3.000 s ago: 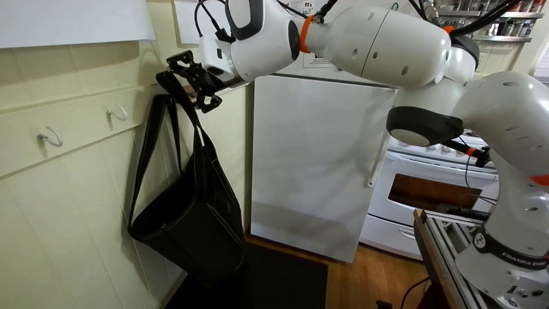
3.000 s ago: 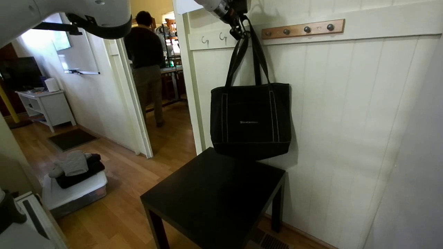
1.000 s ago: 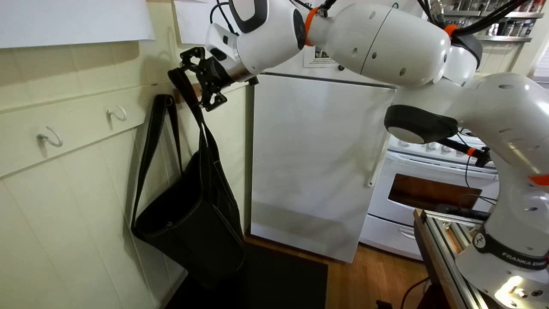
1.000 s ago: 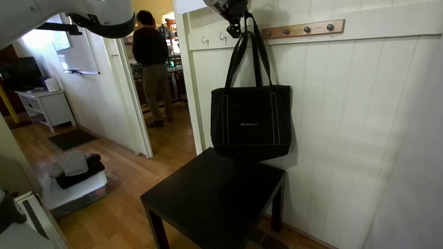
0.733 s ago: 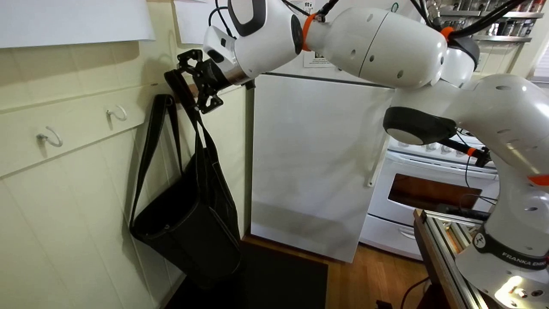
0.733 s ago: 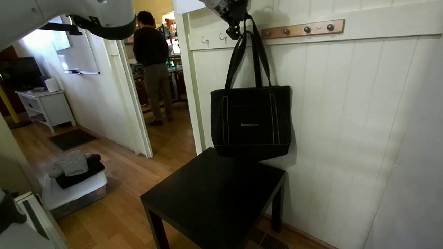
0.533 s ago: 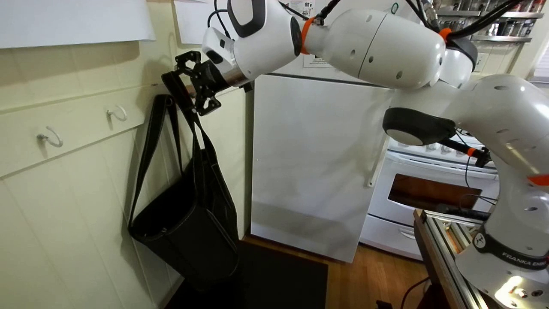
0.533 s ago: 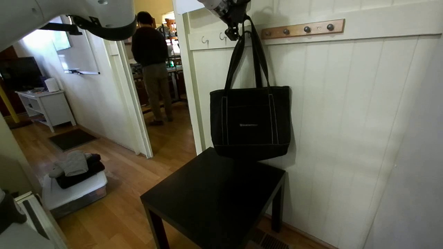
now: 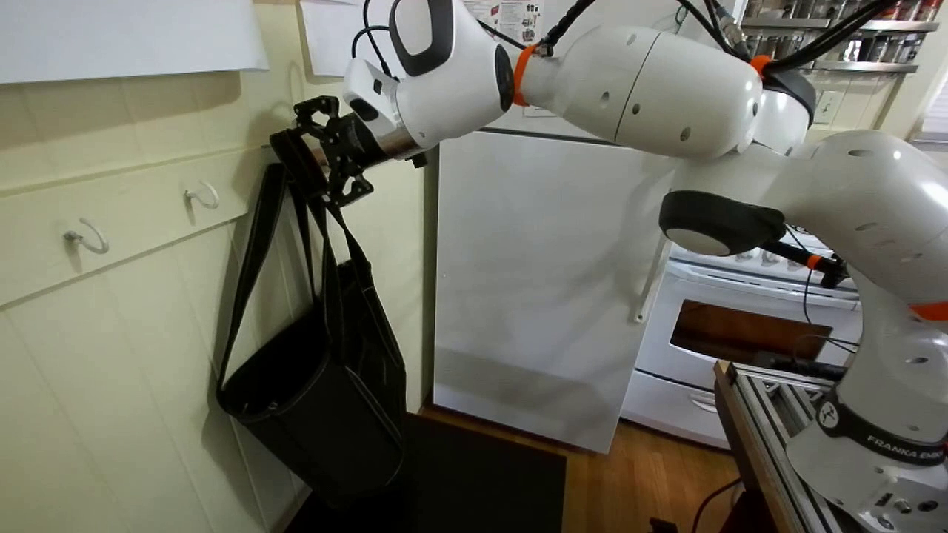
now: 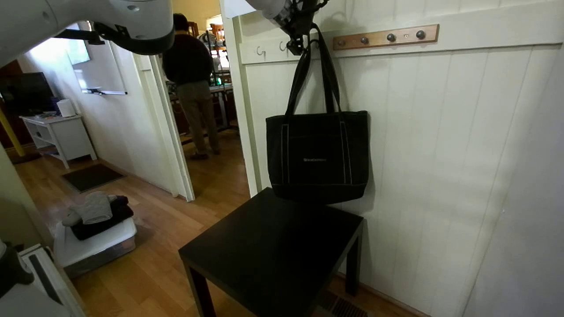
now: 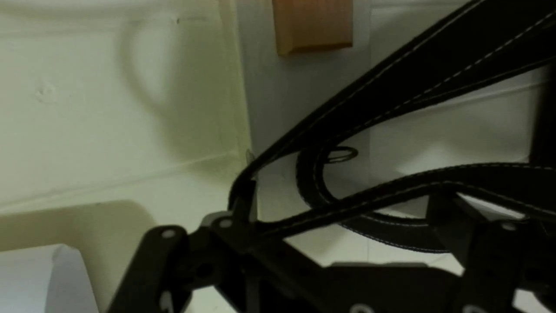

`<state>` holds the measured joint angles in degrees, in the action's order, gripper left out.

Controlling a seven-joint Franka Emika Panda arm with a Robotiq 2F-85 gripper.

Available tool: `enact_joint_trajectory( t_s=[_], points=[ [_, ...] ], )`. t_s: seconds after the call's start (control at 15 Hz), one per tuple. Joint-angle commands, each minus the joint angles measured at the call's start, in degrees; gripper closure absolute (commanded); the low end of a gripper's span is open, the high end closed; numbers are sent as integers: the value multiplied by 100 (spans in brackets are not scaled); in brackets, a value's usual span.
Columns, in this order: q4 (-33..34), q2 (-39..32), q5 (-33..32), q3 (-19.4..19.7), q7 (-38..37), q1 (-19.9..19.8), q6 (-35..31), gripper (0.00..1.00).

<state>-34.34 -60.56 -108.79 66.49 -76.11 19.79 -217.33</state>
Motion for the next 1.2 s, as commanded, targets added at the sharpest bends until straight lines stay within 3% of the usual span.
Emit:
enact_joint_trajectory(
  t_s=[0.0, 1.13],
  points=[
    [217, -85, 96, 72, 29, -99, 171, 0],
    [248, -325, 163, -99, 141, -212, -40, 0]
  ],
)
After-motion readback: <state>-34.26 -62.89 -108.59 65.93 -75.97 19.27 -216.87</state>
